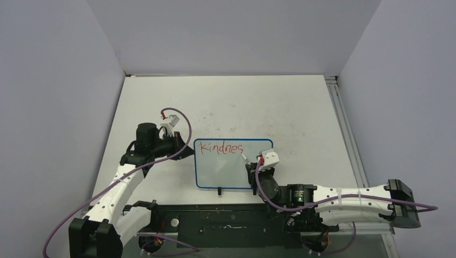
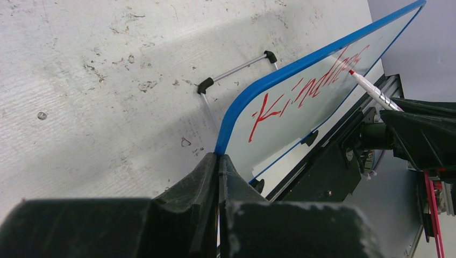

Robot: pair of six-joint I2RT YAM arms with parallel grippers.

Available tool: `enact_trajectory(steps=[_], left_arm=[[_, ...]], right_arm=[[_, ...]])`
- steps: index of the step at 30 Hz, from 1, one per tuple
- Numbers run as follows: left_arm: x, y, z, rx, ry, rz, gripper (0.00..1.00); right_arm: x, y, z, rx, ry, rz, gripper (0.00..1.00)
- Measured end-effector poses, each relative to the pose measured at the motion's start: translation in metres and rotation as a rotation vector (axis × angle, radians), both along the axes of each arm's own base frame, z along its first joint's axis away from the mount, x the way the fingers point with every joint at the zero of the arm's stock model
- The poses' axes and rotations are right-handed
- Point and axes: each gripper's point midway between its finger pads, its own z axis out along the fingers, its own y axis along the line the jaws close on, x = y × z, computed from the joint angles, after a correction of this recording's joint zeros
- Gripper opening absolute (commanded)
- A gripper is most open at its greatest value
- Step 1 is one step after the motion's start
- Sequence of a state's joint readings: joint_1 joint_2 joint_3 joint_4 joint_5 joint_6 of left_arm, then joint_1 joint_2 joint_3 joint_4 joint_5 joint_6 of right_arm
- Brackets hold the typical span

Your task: Write a sentence on the whiteboard

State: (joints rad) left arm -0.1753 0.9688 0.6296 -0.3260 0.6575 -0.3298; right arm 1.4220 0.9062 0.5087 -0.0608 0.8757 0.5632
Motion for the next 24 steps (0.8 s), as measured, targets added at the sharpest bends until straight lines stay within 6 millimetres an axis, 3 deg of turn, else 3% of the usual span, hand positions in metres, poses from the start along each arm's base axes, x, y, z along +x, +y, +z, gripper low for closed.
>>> enact_trajectory(steps=[16, 24], left_arm=[[0.000, 0.000, 0.000, 0.002, 0.000, 0.002, 0.00], [0.000, 0.000, 0.000, 0.001, 0.000, 0.000, 0.00]], right_arm=[[0.001, 0.015, 0.002, -0.006, -0.027, 0.035, 0.05], [-0.002, 0.011, 0.021, 0.047, -0.049, 0.045, 0.05]])
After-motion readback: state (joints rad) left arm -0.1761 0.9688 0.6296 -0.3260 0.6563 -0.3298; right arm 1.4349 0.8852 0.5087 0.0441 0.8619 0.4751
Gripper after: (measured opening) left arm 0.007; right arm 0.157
